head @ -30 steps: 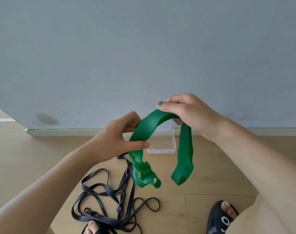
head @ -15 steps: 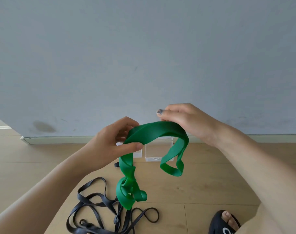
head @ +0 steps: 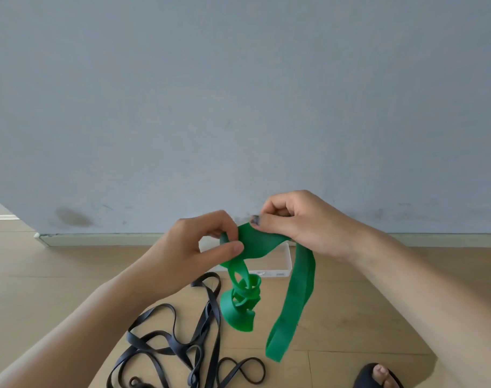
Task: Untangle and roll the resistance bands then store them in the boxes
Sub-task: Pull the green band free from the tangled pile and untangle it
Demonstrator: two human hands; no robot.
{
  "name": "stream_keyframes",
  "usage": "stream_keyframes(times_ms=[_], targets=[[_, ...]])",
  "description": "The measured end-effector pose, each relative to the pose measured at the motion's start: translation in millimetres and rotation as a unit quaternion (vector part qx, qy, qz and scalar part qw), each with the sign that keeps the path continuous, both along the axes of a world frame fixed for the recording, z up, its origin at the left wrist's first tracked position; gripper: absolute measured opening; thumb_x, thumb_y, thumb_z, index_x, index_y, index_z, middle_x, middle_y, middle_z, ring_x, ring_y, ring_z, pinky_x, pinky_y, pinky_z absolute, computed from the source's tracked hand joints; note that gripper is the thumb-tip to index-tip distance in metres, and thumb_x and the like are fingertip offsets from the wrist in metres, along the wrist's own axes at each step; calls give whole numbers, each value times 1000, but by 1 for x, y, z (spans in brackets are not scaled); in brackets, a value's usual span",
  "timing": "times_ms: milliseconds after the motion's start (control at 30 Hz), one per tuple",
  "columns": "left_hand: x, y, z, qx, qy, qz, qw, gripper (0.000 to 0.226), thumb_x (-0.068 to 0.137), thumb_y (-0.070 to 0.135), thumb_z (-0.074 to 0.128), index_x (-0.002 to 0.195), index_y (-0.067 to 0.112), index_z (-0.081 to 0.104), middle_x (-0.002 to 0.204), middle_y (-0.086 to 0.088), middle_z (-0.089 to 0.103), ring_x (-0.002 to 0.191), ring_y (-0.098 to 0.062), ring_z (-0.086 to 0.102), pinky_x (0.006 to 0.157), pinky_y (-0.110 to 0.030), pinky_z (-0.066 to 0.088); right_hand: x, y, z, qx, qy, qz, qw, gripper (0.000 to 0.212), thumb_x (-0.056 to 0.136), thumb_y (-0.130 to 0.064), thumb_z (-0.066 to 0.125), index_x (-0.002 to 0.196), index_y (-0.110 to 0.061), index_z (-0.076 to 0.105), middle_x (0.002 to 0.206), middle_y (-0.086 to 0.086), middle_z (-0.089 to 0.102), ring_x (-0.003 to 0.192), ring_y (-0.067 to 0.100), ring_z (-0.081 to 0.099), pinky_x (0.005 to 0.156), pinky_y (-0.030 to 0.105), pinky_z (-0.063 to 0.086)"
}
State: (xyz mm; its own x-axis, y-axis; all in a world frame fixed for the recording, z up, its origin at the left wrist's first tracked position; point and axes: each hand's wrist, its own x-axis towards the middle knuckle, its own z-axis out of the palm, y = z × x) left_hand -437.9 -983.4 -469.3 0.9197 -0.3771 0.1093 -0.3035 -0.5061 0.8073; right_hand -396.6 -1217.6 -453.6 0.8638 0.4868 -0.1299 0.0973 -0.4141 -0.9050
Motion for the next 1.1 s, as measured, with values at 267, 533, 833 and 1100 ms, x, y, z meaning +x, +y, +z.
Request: stream_keyframes(times_ms=[267,533,833,1100], targets=[[1,-5,-3,58,-54,-31,996,13,92,15,74,85,18,64,98,5,69,99,-15,63,87,-13,43,-1,0,-3,-3,5,-17,1000,28,99,-42,67,82,-20,71,60,-12,53,55,3,43,56,17,34],[1,-3,-1,54,-30,-72,995,8,103,19,59,95,23,58,103,4,69,92,-22,61,81,-41,51,-3,-5,7,-89,-2,42,995,33,88,-54,74,86,-20,76,72,-8,68,61,-1,53,62,16,36],[6,6,7,-21,60,-58,996,22,94,40,56,96,19,64,104,4,72,99,-16,64,92,-40,47,-7,-4,14,-126,-38,41,990,48,91,-61,67,83,-14,74,68,0,66,49,3,43,50,14,31],[7,11,3,-22,97,-48,994,12,93,31,60,90,21,65,106,2,73,103,-18,65,96,-41,48,-9,-2,7,-123,-35,45,991,44,87,-59,72,87,-16,73,68,-5,64,53,3,47,50,12,32]])
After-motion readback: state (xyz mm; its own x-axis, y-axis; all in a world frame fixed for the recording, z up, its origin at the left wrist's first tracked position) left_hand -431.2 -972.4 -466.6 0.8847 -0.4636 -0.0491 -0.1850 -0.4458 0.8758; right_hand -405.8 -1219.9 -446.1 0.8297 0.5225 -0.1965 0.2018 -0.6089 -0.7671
